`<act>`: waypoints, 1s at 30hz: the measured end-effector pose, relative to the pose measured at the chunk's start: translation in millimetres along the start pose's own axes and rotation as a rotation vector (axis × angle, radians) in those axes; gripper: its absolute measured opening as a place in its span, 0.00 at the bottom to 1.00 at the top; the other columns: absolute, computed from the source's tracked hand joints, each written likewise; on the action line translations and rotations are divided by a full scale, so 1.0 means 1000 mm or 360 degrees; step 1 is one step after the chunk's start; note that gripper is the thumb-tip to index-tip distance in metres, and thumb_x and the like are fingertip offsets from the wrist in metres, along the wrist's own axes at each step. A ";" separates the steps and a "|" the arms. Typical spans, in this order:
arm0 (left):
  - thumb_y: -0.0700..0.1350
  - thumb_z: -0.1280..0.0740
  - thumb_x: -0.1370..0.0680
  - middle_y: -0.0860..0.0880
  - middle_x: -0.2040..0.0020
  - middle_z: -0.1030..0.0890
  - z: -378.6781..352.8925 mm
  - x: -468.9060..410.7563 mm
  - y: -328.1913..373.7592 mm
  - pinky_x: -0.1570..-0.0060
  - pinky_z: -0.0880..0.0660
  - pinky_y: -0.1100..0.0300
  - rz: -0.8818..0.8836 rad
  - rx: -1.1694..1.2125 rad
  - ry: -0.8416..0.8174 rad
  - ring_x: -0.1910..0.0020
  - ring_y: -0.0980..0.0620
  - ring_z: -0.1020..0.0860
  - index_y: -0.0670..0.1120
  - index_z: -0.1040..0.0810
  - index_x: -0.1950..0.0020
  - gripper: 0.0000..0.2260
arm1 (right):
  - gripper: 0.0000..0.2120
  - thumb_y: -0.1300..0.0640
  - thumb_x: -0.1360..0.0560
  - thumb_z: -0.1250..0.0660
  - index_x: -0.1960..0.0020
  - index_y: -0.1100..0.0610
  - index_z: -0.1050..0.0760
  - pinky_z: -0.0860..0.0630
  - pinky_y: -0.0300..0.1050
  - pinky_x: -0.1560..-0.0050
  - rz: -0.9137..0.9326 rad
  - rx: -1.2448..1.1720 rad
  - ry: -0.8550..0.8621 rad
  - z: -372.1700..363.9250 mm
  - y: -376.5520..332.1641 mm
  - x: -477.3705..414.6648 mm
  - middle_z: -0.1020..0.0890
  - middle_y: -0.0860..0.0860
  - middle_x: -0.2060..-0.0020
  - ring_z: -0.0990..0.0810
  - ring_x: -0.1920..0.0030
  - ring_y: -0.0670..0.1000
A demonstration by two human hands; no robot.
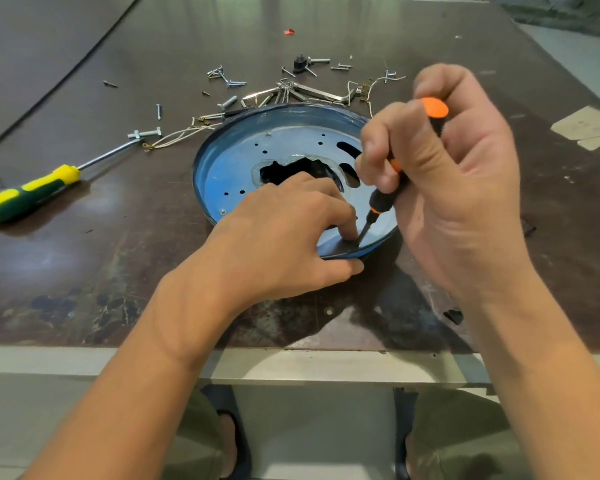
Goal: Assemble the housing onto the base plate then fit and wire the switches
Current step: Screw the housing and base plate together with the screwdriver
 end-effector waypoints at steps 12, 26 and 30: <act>0.65 0.32 0.29 0.61 0.51 0.28 0.000 0.000 0.000 0.56 0.28 0.55 0.0008 0.0016 -0.0002 0.49 0.58 0.30 0.60 0.21 0.50 0.13 | 0.06 0.62 0.23 0.32 0.50 0.59 0.30 0.24 0.47 0.56 0.0068 0.0001 -0.0051 -0.006 0.000 0.003 0.21 0.59 0.58 0.18 0.60 0.53; 0.66 0.33 0.28 0.60 0.44 0.24 -0.001 0.000 0.001 0.50 0.25 0.51 0.0002 0.0019 -0.0028 0.42 0.57 0.28 0.60 0.21 0.50 0.13 | 0.06 0.63 0.21 0.34 0.49 0.59 0.31 0.26 0.44 0.59 0.0031 -0.0016 0.0076 0.008 0.002 -0.001 0.22 0.57 0.63 0.24 0.66 0.51; 0.66 0.33 0.29 0.61 0.44 0.24 -0.001 0.000 0.001 0.50 0.25 0.51 0.0000 0.0027 -0.0021 0.42 0.58 0.29 0.60 0.21 0.50 0.14 | 0.15 0.58 0.15 0.51 0.40 0.63 0.28 0.29 0.46 0.57 -0.0087 -0.0146 -0.0007 0.005 0.009 -0.001 0.22 0.56 0.59 0.27 0.62 0.53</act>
Point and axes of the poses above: each hand's wrist, its own x-axis away from the middle knuckle, its own z-axis out of the back of the hand, y = z × x, the point moved 9 cm from there along -x, towards the middle knuckle
